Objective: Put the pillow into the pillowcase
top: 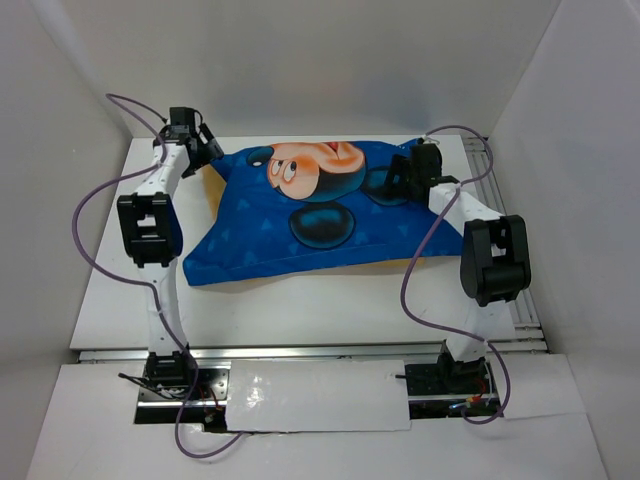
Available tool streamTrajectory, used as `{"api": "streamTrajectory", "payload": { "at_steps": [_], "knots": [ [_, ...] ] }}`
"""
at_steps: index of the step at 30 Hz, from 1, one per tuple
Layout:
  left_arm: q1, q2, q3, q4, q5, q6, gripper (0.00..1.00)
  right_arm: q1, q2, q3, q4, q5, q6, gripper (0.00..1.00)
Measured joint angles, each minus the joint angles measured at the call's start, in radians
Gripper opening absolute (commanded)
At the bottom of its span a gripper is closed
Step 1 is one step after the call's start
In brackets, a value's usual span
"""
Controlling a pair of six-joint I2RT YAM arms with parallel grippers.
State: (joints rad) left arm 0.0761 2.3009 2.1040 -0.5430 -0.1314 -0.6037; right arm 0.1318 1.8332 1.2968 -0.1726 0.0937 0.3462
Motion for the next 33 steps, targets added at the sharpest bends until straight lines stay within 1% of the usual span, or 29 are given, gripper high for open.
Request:
{"api": "streamTrajectory", "payload": {
  "at_steps": [4,6,7,8,9,10,11,12,13,15,17,18,21,22,23,25,26,27,29,31,32,33],
  "knots": [
    [-0.007,0.089,0.058,0.004,0.004,0.052,0.98,0.0,0.002,0.006,-0.006,0.001,-0.001,0.94],
    [-0.012,0.103,0.063,0.005,0.004,0.065,0.93,0.0,0.004,0.008,-0.007,0.001,-0.001,0.94],
    [-0.015,0.107,0.068,0.005,0.004,0.078,0.83,0.0,0.006,0.011,-0.008,0.001,-0.001,0.94],
    [-0.018,0.108,0.073,0.006,0.003,0.082,0.77,0.0,0.008,0.013,-0.008,0.0,-0.001,0.94],
    [-0.02,0.109,0.079,0.01,-0.002,0.098,0.69,0.0,0.01,0.016,-0.009,0.0,-0.002,0.94],
    [-0.024,0.112,0.087,0.015,-0.008,0.107,0.56,0.0,0.011,0.019,-0.011,0.001,-0.003,0.94],
    [-0.026,0.114,0.093,0.019,-0.017,0.106,0.5,0.0,0.011,0.02,-0.013,0.001,-0.003,0.94],
    [-0.026,0.116,0.096,0.023,-0.022,0.114,0.45,0.0,0.011,0.021,-0.014,0.002,-0.004,0.94],
    [-0.026,0.118,0.096,0.023,-0.022,0.122,0.44,0.0,0.011,0.021,-0.014,0.003,-0.005,0.94],
    [-0.018,0.123,0.093,0.018,-0.018,0.13,0.5,0.0,0.011,0.021,-0.014,0.004,-0.006,0.94],
    [0.002,0.126,0.083,0.018,-0.008,0.135,0.59,0.0,0.011,0.021,-0.015,0.005,-0.008,0.94],
    [0.016,0.128,0.077,0.017,-0.001,0.135,0.67,0.0,0.011,0.021,-0.015,0.005,-0.008,0.95],
    [0.049,0.132,0.063,0.02,0.018,0.144,0.67,0.0,0.011,0.021,-0.016,0.005,-0.013,0.95],
    [0.06,0.132,0.06,0.019,0.023,0.152,0.6,0.0,0.011,0.021,-0.016,0.004,-0.015,0.95],
    [0.068,0.133,0.056,0.02,0.027,0.155,0.55,0.0,0.011,0.021,-0.016,0.004,-0.016,0.95],
    [0.074,0.133,0.05,0.02,0.032,0.16,0.49,0.0,0.011,0.021,-0.016,0.004,-0.019,0.95],
    [0.074,0.133,0.048,0.021,0.034,0.162,0.42,0.0,0.011,0.021,-0.016,0.004,-0.019,0.95],
    [0.072,0.133,0.045,0.023,0.037,0.163,0.39,0.0,0.011,0.021,-0.016,0.004,-0.02,0.95],
    [0.068,0.133,0.032,0.032,0.048,0.172,0.28,0.0,0.011,0.021,-0.016,0.004,-0.022,0.95],
    [0.063,0.133,0.016,0.04,0.06,0.18,0.07,0.0,0.011,0.021,-0.016,0.004,-0.023,0.95],
    [0.062,0.133,0.006,0.045,0.066,0.18,0.0,0.0,0.011,0.021,-0.016,0.004,-0.023,0.95],
    [0.06,0.133,-0.005,0.051,0.072,0.186,0.0,0.0,0.011,0.021,-0.016,0.004,-0.023,0.95]
  ]
}}
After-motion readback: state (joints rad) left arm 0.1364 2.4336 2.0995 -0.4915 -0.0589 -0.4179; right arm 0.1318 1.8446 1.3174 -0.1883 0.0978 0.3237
